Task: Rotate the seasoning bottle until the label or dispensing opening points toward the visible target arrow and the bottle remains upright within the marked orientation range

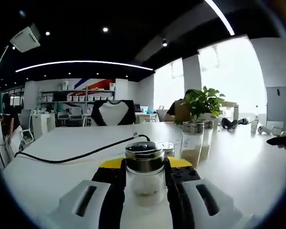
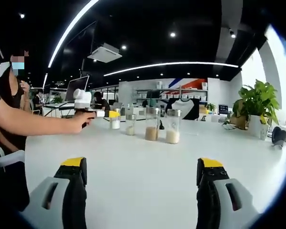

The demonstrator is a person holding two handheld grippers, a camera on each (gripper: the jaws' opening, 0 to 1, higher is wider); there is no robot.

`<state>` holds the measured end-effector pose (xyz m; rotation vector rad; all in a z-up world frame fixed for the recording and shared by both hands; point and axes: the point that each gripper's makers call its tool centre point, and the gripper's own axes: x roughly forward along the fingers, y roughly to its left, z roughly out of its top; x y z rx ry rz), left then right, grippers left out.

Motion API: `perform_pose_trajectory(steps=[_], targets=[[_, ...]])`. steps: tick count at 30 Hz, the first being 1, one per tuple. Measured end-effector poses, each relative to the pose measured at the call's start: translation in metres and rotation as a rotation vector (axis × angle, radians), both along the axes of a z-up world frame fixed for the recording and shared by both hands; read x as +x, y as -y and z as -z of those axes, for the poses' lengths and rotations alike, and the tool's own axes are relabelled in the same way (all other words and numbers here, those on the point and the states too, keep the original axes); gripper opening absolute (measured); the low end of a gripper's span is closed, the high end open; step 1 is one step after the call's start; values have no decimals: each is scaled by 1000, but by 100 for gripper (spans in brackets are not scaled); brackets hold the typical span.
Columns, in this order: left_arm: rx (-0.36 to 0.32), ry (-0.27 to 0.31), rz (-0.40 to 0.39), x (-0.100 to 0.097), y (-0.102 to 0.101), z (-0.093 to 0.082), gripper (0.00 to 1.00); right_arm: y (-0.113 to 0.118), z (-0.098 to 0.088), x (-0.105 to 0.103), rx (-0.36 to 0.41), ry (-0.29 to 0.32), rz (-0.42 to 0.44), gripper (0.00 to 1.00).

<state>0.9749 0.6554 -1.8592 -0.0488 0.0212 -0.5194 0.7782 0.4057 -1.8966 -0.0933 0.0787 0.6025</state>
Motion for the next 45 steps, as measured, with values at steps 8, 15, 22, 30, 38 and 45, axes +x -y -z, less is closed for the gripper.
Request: perform_pose_trajectory(steps=[8, 15, 22, 30, 38, 45], targets=[[-28, -5, 102, -44, 12, -19, 33, -22, -2, -4, 11, 0, -40, 96], [-17, 2, 135, -82, 23, -19, 33, -48, 0, -10, 11, -4, -88, 96], [-50, -19, 197, -120, 33, -19, 33, -67, -1, -17, -17, -2, -122, 95], [-30, -13, 263, -153, 44, -20, 33, -94, 0, -25, -23, -6, -181, 93], [-17, -27, 338, -178, 54, -16, 33, -110, -4, -34, -24, 17, -241, 84], [1, -22, 380, -195, 64, -11, 33, -120, -9, -38, 14, 24, -275, 77]])
